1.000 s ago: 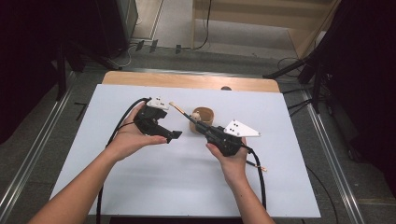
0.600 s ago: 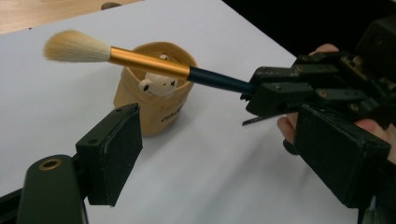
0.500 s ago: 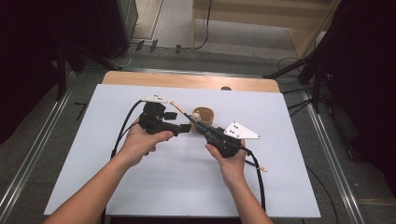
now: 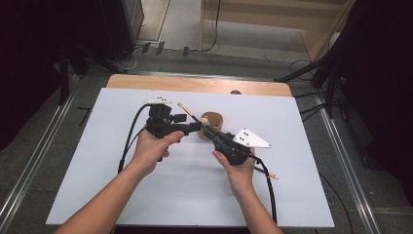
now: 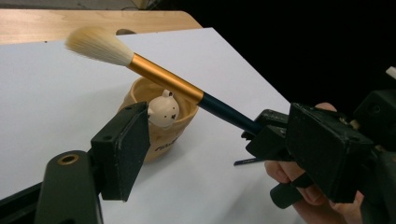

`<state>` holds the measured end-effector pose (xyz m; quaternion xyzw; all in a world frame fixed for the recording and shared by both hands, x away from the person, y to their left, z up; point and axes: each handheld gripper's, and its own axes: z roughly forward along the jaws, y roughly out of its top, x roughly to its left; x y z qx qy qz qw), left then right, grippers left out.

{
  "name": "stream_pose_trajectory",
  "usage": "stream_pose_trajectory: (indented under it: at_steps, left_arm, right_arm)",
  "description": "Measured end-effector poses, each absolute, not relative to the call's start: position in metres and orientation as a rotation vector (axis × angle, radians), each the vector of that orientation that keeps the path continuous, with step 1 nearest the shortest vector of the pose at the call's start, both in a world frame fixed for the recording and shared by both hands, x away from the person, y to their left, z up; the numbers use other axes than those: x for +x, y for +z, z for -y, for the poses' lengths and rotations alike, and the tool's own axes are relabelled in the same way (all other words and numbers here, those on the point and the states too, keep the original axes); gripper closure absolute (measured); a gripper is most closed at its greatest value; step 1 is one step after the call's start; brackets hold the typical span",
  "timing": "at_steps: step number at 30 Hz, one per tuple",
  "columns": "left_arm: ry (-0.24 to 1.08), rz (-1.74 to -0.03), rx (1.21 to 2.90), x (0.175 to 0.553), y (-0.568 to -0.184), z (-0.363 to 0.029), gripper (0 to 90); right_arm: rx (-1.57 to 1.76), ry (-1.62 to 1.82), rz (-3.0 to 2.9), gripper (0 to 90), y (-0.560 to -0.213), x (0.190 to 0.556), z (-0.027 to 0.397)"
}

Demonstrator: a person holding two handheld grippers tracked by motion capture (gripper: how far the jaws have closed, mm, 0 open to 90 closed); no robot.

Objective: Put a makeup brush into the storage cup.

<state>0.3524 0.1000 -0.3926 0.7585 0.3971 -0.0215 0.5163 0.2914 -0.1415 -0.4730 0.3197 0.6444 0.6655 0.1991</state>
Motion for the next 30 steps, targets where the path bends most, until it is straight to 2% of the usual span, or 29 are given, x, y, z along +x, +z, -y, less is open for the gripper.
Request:
stream_pose_trajectory:
  at_steps: [8, 16, 18, 22, 25, 27, 30]
  left_arm:
    - [-0.091, -0.975, 1.785, 0.3542, -0.3924, -0.0998, 29.3]
    - [-0.117, -1.012, 1.733, 0.3546, -0.3924, -0.0971, 38.2]
    - [-0.16, -1.029, 1.694, 0.356, -0.3936, -0.0983, 39.4]
    - [-0.187, -1.058, 1.662, 0.358, -0.3956, -0.1007, 48.7]
    - [-0.208, -1.071, 1.639, 0.3589, -0.3974, -0.1021, 52.0]
    - [-0.21, -1.082, 1.632, 0.3594, -0.3981, -0.1025, 58.6]
    - [-0.23, -1.096, 1.613, 0.3605, -0.3999, -0.1039, 62.1]
  right_arm:
    - [0.889, 1.866, -1.781, 85.3, -0.4734, 0.29, 0.1379]
    - [0.883, 1.872, -1.775, 85.2, -0.4735, 0.2888, 0.1348]
    - [0.886, 1.871, -1.775, 85.3, -0.4735, 0.2886, 0.1348]
    - [0.89, 1.88, -1.771, 85.2, -0.4732, 0.2883, 0.1348]
    - [0.881, 1.874, -1.773, 85.2, -0.4737, 0.2886, 0.1343]
    - [0.892, 1.88, -1.772, 85.3, -0.474, 0.2885, 0.1337]
    - [0.886, 1.875, -1.77, 85.2, -0.4738, 0.2885, 0.134]
